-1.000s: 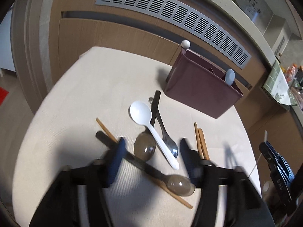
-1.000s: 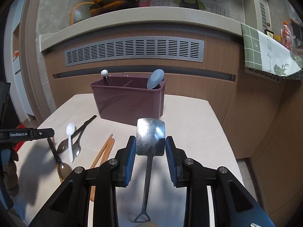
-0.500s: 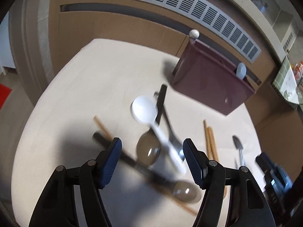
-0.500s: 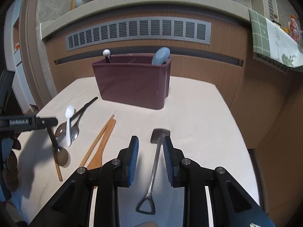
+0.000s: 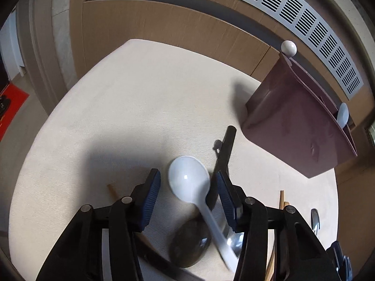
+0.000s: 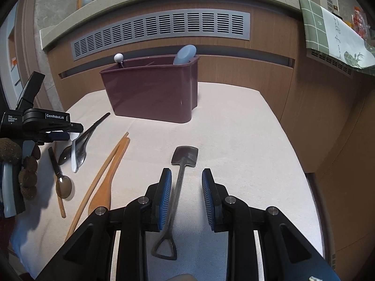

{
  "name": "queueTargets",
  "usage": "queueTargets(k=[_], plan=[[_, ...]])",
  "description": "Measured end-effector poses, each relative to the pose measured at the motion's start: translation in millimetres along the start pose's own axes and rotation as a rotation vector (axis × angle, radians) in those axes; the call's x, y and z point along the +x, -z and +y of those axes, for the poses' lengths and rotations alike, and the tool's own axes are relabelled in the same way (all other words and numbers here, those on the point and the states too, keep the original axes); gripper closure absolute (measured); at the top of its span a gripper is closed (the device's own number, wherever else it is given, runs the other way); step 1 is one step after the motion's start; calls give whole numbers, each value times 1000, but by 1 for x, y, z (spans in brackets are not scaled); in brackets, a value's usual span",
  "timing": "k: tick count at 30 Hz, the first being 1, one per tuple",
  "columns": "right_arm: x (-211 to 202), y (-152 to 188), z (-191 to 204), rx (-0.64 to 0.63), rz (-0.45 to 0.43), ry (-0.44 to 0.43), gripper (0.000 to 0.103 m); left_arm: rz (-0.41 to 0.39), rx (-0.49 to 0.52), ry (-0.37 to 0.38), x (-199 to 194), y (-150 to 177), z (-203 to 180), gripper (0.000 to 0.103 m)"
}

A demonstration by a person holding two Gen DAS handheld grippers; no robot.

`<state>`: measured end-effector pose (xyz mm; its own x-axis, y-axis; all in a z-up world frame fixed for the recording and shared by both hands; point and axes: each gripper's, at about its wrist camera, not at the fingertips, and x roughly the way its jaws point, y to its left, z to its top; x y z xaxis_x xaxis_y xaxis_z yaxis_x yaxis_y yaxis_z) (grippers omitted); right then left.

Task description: Organize utensils

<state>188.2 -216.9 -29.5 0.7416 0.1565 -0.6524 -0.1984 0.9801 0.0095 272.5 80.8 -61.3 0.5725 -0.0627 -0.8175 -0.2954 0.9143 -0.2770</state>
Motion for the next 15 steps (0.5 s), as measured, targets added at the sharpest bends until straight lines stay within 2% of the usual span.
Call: queueTargets(k=[4, 5, 6, 7, 10, 14, 15], plan=[[4, -1, 1, 2, 11, 6, 78, -5, 40, -9, 4, 1, -13, 53], [4, -1, 1, 7, 14, 9, 78, -10, 59, -10, 4, 1, -17, 56], [6, -2, 0, 15, 23, 12, 77, -14, 84, -5, 5, 1, -21, 66], [8, -3, -1, 23, 36, 13, 77, -20, 106, 3, 4, 5, -24, 67], [21, -7, -10, 73, 110, -6, 75, -44, 130, 67, -4, 15, -23, 67], [44, -10, -22, 165, 217, -58, 72, -66, 170, 97, -16, 27, -15, 67], [46, -12, -22, 174, 210, -60, 70, -66, 173, 109, -20, 30, -12, 68]])
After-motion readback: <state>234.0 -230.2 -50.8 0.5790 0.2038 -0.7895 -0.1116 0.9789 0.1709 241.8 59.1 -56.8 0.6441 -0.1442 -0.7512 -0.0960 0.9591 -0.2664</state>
